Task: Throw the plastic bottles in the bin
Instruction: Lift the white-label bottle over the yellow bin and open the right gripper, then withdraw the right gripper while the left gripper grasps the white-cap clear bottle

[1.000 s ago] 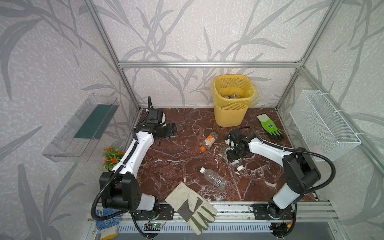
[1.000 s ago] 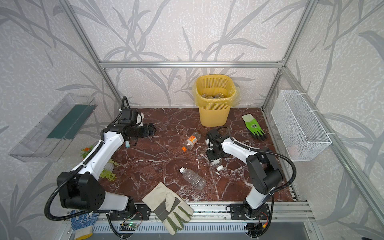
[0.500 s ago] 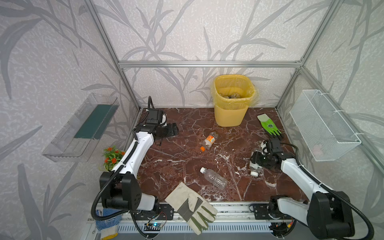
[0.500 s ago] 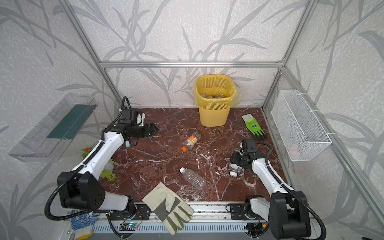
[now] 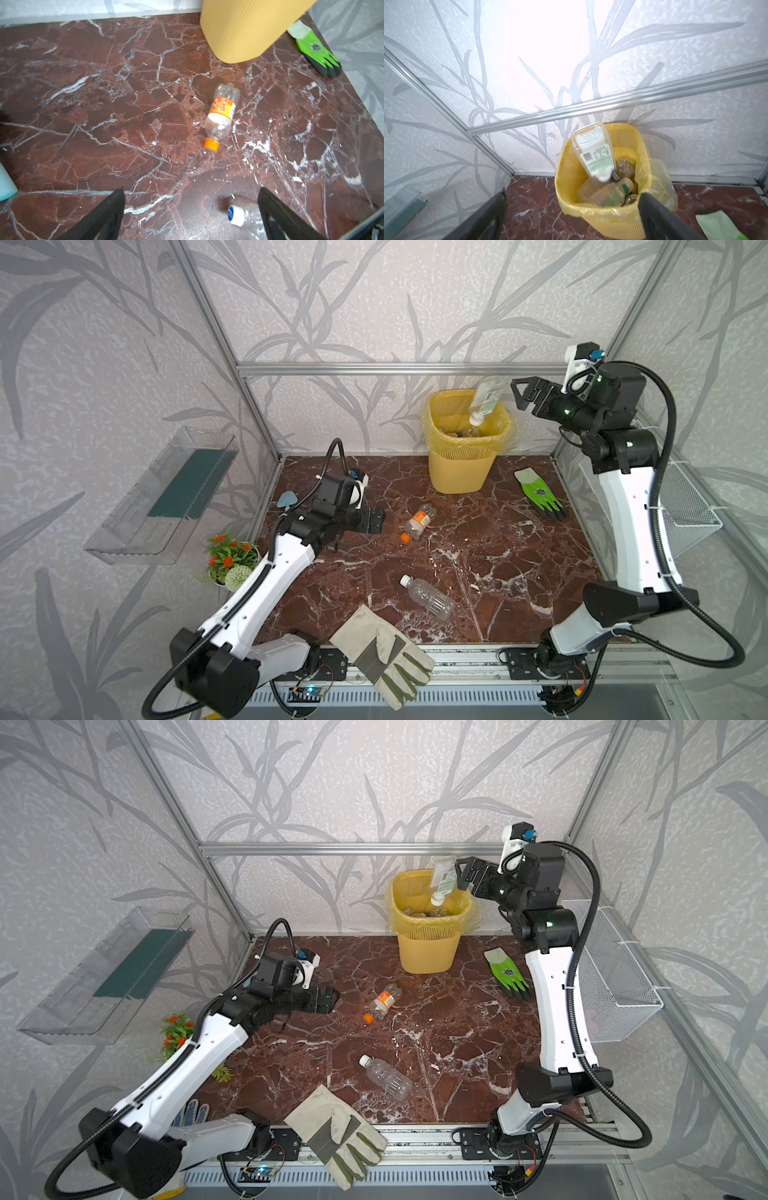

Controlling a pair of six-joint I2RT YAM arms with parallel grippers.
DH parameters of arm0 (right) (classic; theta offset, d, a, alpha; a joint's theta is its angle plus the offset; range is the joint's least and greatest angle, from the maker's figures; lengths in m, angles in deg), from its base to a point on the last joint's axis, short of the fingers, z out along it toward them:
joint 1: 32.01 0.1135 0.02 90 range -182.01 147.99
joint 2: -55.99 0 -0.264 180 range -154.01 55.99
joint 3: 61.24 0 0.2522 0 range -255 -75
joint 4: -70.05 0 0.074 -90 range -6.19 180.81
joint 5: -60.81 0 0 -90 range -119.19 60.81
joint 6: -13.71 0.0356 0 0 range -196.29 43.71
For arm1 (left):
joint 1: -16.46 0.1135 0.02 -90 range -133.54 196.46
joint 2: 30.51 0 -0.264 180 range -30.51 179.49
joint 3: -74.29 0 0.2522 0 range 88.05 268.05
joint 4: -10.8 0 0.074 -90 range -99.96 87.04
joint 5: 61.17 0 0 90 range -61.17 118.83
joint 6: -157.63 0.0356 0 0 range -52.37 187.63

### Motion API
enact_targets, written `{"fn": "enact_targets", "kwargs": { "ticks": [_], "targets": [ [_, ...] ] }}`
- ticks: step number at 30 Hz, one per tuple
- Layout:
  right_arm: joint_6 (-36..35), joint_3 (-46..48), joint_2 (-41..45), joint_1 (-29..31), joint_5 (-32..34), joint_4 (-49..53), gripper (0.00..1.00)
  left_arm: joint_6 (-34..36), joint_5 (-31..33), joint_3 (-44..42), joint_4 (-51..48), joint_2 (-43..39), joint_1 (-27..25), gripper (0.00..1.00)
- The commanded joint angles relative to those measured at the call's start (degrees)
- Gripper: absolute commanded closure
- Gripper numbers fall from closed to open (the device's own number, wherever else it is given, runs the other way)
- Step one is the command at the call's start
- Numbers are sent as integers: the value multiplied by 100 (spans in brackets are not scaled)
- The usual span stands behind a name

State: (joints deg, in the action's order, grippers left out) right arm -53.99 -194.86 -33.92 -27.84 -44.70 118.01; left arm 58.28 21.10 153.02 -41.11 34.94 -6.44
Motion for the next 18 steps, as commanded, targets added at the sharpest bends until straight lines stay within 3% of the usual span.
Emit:
{"fn": "enact_targets", "kwargs": {
  "ticks": [1,5,12,18],
  "targets": [
    [33,1770,660,-192,-40,-257,1,518,-39,-347,-350,-309,-116,1],
    [25,3002,1434,-348,-5,-531,1,774,-129,-301,-406,-364,-531,1],
    [-68,5002,2369,-356,30,-697,1,1563,272,-21,-581,372,-1740,1],
    [-194,6414,2727,-354,-153,-720,1,2311,-251,-116,-494,809,-2167,1]
  ]
}}
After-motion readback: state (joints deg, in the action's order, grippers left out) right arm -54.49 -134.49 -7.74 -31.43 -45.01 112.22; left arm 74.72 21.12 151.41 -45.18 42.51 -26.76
